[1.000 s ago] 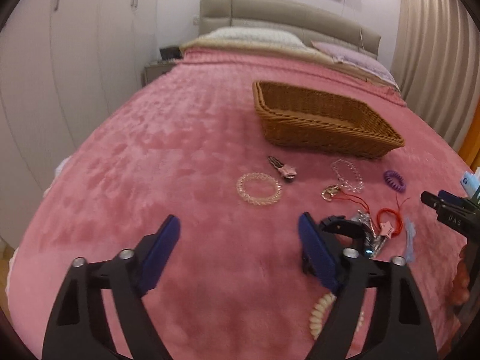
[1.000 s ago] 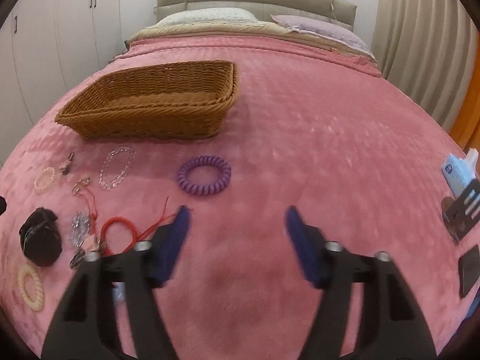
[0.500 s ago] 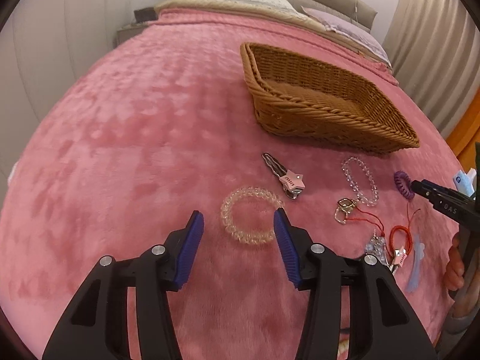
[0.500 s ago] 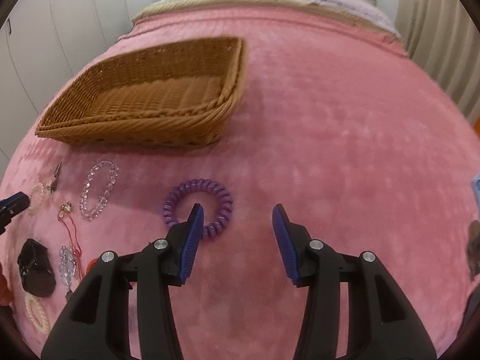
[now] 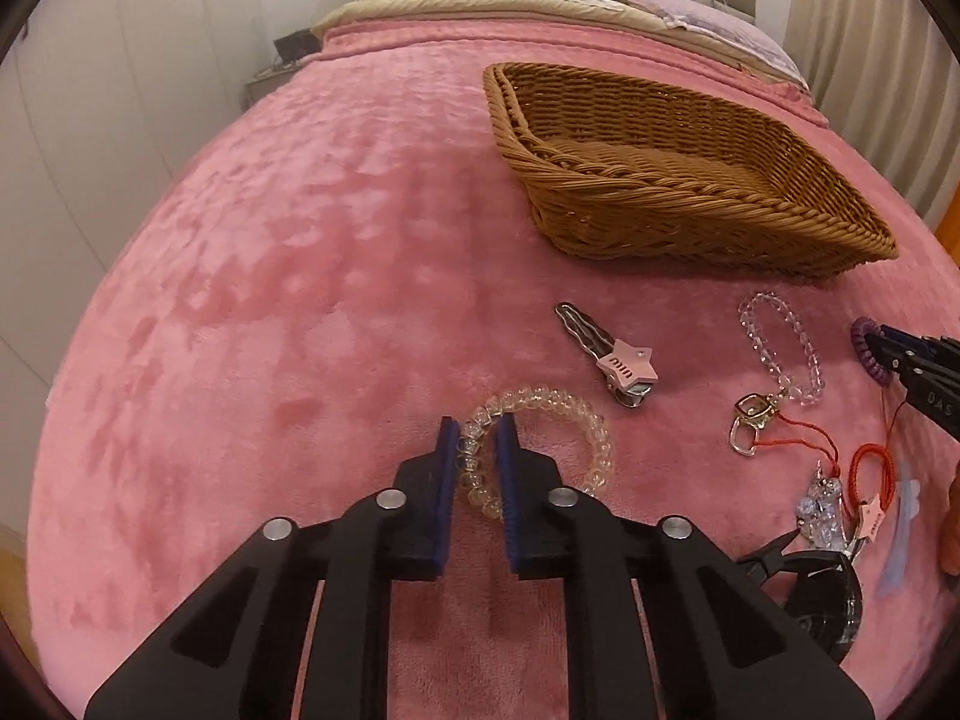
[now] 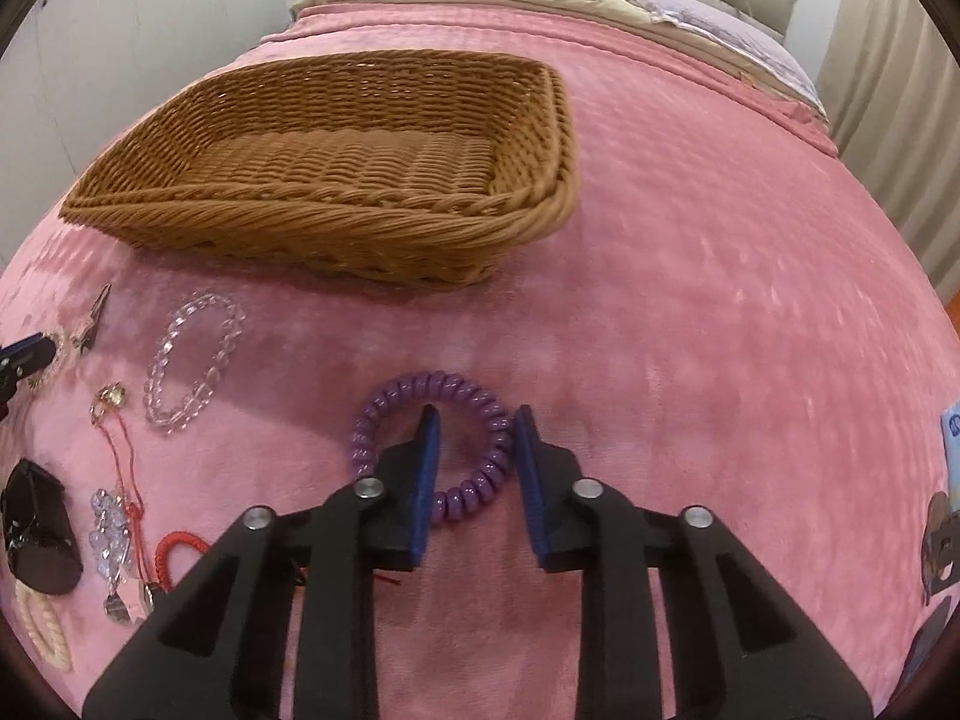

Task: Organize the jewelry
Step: 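Carry both bracelets into the wicker basket and open both tools, then grasp the black watch with left tool while right tool grasps blue hair clip, then carry watch and blue clip into the basket and release both, then grasp the cream coil hair tie with left tool while right tool grasps pink hair clip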

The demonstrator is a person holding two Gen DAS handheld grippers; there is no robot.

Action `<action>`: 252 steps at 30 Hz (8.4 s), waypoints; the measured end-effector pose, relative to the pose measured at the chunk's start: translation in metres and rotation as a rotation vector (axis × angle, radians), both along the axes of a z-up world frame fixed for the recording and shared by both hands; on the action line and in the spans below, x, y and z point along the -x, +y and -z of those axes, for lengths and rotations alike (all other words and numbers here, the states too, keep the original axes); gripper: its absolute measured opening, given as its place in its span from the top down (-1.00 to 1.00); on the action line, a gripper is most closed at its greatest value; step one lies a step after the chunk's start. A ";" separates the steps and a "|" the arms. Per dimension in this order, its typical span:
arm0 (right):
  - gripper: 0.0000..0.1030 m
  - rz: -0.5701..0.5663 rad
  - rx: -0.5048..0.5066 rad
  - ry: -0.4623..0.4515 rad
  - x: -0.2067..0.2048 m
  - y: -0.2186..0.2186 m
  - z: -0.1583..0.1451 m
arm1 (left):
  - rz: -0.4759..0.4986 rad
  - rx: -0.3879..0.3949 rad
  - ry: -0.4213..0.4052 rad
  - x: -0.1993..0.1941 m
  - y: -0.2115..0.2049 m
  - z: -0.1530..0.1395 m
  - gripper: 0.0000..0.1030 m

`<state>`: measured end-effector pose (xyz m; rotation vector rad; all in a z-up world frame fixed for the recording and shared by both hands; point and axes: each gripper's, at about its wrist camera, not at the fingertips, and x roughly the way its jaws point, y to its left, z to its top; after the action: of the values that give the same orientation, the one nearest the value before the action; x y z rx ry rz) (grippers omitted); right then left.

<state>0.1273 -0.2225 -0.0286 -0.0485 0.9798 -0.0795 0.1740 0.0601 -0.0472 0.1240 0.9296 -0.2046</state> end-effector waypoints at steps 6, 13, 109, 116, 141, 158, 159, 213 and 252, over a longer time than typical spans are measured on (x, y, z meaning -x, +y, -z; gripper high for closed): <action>0.79 -0.041 -0.020 -0.014 0.003 0.007 -0.003 | 0.022 0.041 -0.047 0.011 0.001 -0.008 0.86; 0.79 -0.078 -0.052 -0.101 0.025 0.013 -0.034 | 0.053 0.110 -0.133 0.031 -0.004 -0.037 0.86; 0.30 0.119 -0.187 0.004 0.098 0.059 -0.007 | 0.191 0.294 0.096 0.066 0.005 0.000 0.20; 0.37 0.115 -0.061 -0.020 0.098 0.076 -0.005 | 0.199 0.222 0.104 0.060 -0.009 0.002 0.44; 0.87 0.037 -0.080 -0.255 0.134 0.051 -0.063 | 0.070 0.417 -0.162 0.092 0.010 -0.040 0.82; 0.87 -0.008 -0.079 -0.365 -0.017 0.031 -0.118 | 0.077 0.413 -0.356 -0.013 -0.040 -0.119 0.81; 0.87 -0.004 -0.083 -0.359 -0.030 0.030 -0.115 | 0.071 0.400 -0.361 -0.024 -0.046 -0.118 0.81; 0.24 -0.096 -0.265 -0.266 0.032 0.041 -0.121 | 0.196 0.399 -0.426 0.077 -0.027 -0.150 -0.29; 0.48 0.050 -0.479 0.041 0.082 0.067 0.002 | 0.139 0.325 -0.027 0.154 0.007 0.007 0.03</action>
<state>0.0454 -0.1552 -0.0303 0.4160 1.0198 0.1119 0.0200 0.0673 -0.0543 -0.1094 0.8503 -0.4782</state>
